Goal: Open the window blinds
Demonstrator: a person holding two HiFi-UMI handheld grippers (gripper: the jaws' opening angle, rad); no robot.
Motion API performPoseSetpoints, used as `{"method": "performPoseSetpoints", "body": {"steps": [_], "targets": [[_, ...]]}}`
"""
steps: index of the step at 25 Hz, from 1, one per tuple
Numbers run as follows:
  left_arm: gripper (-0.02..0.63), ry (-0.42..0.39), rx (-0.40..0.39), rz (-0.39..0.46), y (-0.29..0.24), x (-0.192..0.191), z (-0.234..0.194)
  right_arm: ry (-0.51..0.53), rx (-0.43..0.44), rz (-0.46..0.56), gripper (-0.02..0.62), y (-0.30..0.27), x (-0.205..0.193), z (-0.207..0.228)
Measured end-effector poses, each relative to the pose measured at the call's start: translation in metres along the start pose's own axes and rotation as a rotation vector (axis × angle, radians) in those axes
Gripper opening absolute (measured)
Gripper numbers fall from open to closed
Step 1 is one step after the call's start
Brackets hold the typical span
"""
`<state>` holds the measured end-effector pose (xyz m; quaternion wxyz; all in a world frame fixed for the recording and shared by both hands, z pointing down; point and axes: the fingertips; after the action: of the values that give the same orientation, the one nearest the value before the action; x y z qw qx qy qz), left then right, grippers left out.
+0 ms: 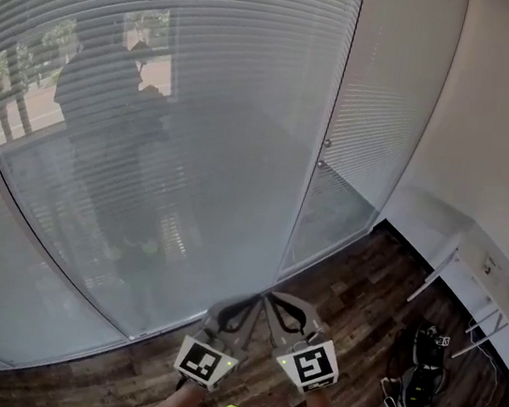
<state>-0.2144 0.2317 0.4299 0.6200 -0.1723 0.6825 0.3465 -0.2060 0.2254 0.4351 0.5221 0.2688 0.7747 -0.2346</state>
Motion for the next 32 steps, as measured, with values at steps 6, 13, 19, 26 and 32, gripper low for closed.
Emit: {"method": "performPoseSetpoints", "body": {"steps": [6, 13, 19, 26, 32], "targets": [[-0.008, -0.003, -0.013, 0.000, -0.025, -0.008, 0.010, -0.032, -0.016, 0.011, 0.009, 0.007, -0.016, 0.023], [-0.007, -0.014, -0.064, -0.044, -0.079, -0.020, -0.001, -0.084, -0.062, 0.020, 0.008, -0.007, -0.021, 0.080], [-0.007, -0.001, -0.083, -0.048, -0.129, -0.034, -0.021, -0.110, -0.094, 0.037, 0.008, -0.029, -0.034, 0.126], [-0.008, 0.009, -0.093, -0.016, -0.195, -0.031, -0.055, -0.098, -0.122, 0.033, 0.009, -0.066, -0.038, 0.189], [-0.008, 0.014, -0.098, -0.020, -0.248, -0.045, -0.088, -0.108, -0.137, 0.023, 0.008, -0.103, -0.051, 0.240]]}}
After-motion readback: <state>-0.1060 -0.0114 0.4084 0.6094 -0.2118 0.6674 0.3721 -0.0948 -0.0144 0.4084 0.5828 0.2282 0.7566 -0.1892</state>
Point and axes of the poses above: the fingertips, and each gripper's own axes: y backward along the fingers, z to its right, x out of its top, and after that the axes turned 10 degrees about x, right-handed
